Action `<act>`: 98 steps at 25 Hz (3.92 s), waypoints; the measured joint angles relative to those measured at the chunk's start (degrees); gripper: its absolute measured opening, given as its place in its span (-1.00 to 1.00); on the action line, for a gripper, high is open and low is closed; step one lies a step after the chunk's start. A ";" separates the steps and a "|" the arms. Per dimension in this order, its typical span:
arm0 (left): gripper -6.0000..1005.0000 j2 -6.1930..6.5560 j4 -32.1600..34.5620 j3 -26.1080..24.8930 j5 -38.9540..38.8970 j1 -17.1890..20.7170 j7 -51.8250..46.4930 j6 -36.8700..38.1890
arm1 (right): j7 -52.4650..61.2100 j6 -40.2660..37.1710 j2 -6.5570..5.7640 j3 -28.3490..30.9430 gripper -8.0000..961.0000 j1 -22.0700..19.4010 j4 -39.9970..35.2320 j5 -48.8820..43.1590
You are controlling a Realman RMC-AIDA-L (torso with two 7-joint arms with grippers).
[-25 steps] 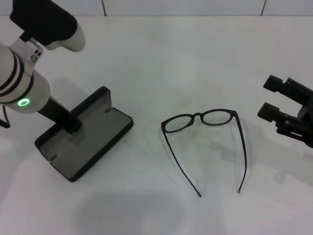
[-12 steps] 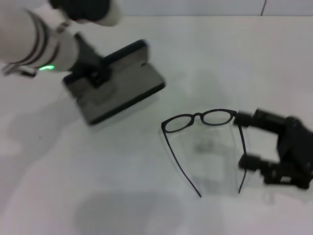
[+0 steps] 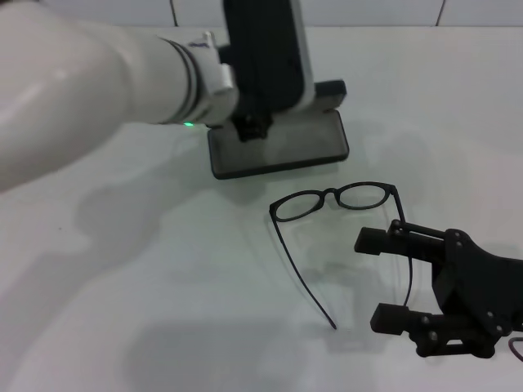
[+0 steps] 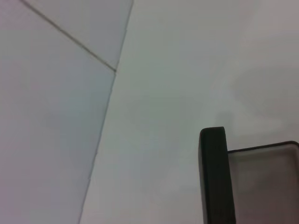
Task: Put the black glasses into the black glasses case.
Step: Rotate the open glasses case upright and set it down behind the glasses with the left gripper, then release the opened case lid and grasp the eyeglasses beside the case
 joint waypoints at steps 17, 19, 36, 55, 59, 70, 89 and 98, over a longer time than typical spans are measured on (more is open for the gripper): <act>-0.60 -0.13 -9.20 5.64 -4.80 -2.95 7.11 -7.97 | -0.01 1.70 0.15 0.44 0.64 0.01 0.30 0.18; -0.60 -0.12 -9.30 5.54 -5.21 -2.95 7.57 -8.15 | -0.01 1.72 0.10 0.45 0.64 -0.11 0.38 0.18; -0.22 -0.05 -7.01 4.92 -7.11 -1.65 7.40 -8.41 | -0.10 2.50 -0.17 0.53 0.61 -1.43 0.55 0.31; -0.39 0.15 25.70 -5.83 -29.58 22.01 7.15 -2.82 | 20.40 13.51 -6.94 3.66 0.58 -2.05 -25.65 -17.60; -0.47 0.07 27.87 -6.77 -37.30 27.68 9.35 -3.13 | 36.35 15.82 -3.99 10.75 0.57 -1.18 -44.11 -40.11; -0.52 0.09 17.50 -12.22 -65.98 37.90 25.86 1.75 | 52.30 5.67 -0.87 16.01 0.57 15.97 -54.89 -63.63; -0.52 0.20 -35.41 -34.61 -98.48 28.15 57.53 42.41 | 51.93 18.13 1.19 7.80 0.57 35.12 -37.07 -74.64; -0.52 0.18 -41.97 -35.40 -98.66 26.47 61.69 45.28 | 52.57 25.83 1.39 -1.28 0.57 35.93 -33.13 -73.43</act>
